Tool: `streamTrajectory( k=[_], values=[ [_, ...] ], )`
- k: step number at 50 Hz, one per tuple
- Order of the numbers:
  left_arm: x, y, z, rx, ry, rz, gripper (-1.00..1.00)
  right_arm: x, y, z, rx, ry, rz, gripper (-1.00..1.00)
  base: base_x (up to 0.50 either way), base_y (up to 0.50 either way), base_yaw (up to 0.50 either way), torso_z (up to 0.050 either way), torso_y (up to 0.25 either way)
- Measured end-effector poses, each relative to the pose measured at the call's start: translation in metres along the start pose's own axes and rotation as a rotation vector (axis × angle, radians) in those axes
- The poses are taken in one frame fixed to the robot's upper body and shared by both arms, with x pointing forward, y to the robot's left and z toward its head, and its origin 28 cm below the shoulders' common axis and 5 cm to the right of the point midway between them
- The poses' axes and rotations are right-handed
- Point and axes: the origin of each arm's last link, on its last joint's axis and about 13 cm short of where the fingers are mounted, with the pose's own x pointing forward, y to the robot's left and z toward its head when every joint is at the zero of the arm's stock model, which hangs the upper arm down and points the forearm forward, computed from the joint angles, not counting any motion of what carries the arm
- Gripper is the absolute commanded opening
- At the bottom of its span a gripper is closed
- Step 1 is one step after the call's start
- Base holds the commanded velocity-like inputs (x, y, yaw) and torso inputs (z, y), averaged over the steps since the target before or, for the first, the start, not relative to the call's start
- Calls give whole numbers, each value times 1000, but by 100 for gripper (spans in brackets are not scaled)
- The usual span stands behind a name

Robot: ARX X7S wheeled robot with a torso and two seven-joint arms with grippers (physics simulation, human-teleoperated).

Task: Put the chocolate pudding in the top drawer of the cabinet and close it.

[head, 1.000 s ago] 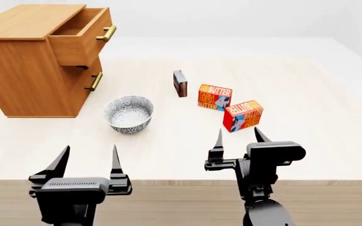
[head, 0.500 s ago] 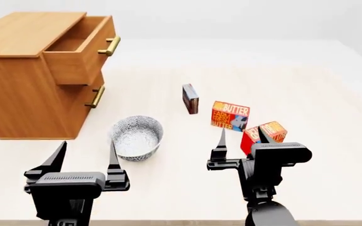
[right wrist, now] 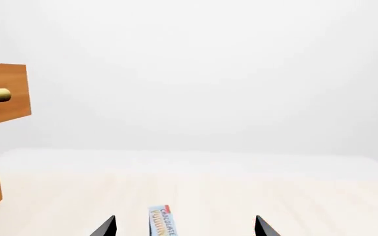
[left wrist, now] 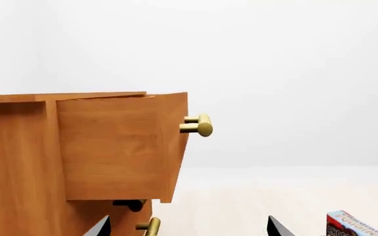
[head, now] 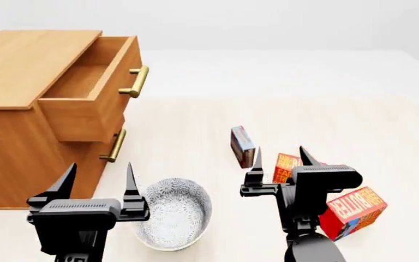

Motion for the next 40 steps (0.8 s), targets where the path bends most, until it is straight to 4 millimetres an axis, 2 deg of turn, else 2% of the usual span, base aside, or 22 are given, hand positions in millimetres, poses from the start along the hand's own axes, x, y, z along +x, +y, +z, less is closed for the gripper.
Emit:
streamTrajectory(
  k=[10,28,40],
  values=[
    [0,0,0,-2,-2,-1,100,0,0,0,-1,0,0,100,484,19,0,0,2],
    [-1,0,3,-5,-7,-2,100,0,0,0,-6,-2,2,100,0,0,0,0,0],
    [2,1,15,-6,-36,-5,100,0,1,0,-7,-1,7,100,0,0,0,0,0]
  ],
)
